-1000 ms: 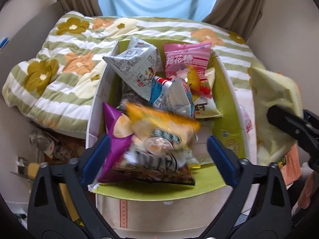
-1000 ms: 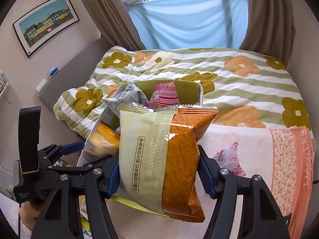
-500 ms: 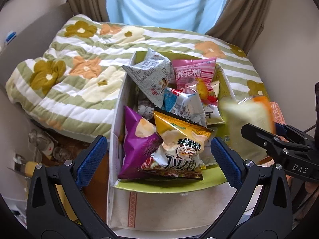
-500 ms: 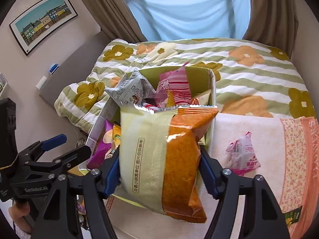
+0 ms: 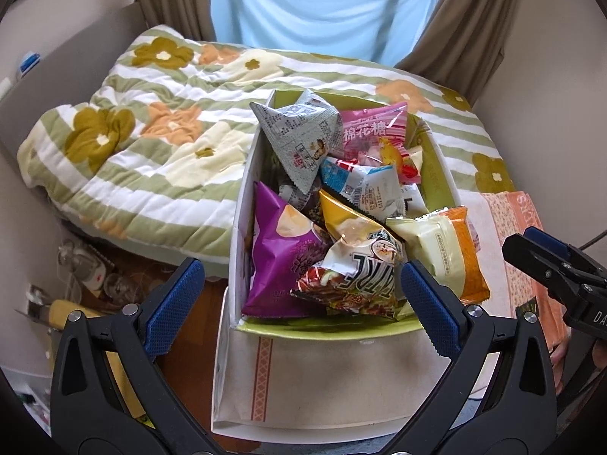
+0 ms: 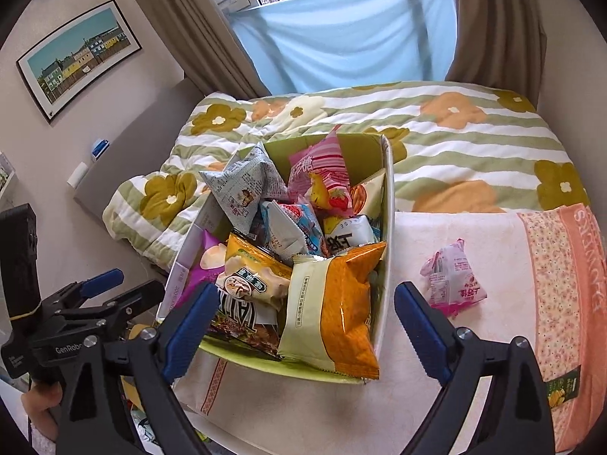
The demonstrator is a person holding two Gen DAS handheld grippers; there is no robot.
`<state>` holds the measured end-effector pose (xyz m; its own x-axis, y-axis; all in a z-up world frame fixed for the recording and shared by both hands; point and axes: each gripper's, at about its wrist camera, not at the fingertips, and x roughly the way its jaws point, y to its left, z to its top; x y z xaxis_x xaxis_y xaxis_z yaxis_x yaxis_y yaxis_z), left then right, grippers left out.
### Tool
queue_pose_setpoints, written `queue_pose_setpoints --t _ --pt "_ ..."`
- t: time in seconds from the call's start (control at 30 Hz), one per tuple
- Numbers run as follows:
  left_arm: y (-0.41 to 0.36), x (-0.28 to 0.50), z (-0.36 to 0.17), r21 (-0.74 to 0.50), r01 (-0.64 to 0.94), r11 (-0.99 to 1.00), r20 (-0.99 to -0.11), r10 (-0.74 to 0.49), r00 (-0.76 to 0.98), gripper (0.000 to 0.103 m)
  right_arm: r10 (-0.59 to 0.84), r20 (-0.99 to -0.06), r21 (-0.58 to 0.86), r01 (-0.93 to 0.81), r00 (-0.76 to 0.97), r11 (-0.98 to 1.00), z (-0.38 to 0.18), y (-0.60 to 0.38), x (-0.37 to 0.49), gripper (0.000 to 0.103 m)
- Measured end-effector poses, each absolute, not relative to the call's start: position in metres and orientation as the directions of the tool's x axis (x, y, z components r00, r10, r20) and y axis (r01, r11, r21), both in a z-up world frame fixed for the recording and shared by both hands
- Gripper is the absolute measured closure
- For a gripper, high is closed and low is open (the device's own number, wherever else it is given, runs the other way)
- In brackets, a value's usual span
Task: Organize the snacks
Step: 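Carry both bags into the box and open both grippers, then grasp the pink-white candy bag with the left gripper while the right grasps the green cracker pack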
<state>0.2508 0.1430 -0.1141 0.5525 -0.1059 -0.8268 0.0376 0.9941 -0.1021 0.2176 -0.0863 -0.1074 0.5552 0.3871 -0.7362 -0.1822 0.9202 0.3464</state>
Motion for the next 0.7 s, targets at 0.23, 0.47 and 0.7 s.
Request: queue_pose_setpoints --t 0.23,0.47,0.7 --pt "0.130 0.236 -0.112 -0.148 0.118 0.982 -0.815 -0.189 0.547 0.000 0.325 -0.722 0.295 -0.153 0.611 0.943 -0.094 -0.087 0.189 0.010" --pt "0.081 0.224 -0.115 -0.184 0.257 0.949 -0.803 -0.296 0.518 0.000 0.207 -0.731 0.255 -0.021 0.650 0.967 -0.098 -0.125 0.151 0.010" --pt "0.001 0.217 -0.118 -0.197 0.397 0.897 -0.804 -0.379 0.458 0.001 0.091 -0.763 0.256 0.171 0.640 0.951 -0.111 -0.193 0.122 0.010"
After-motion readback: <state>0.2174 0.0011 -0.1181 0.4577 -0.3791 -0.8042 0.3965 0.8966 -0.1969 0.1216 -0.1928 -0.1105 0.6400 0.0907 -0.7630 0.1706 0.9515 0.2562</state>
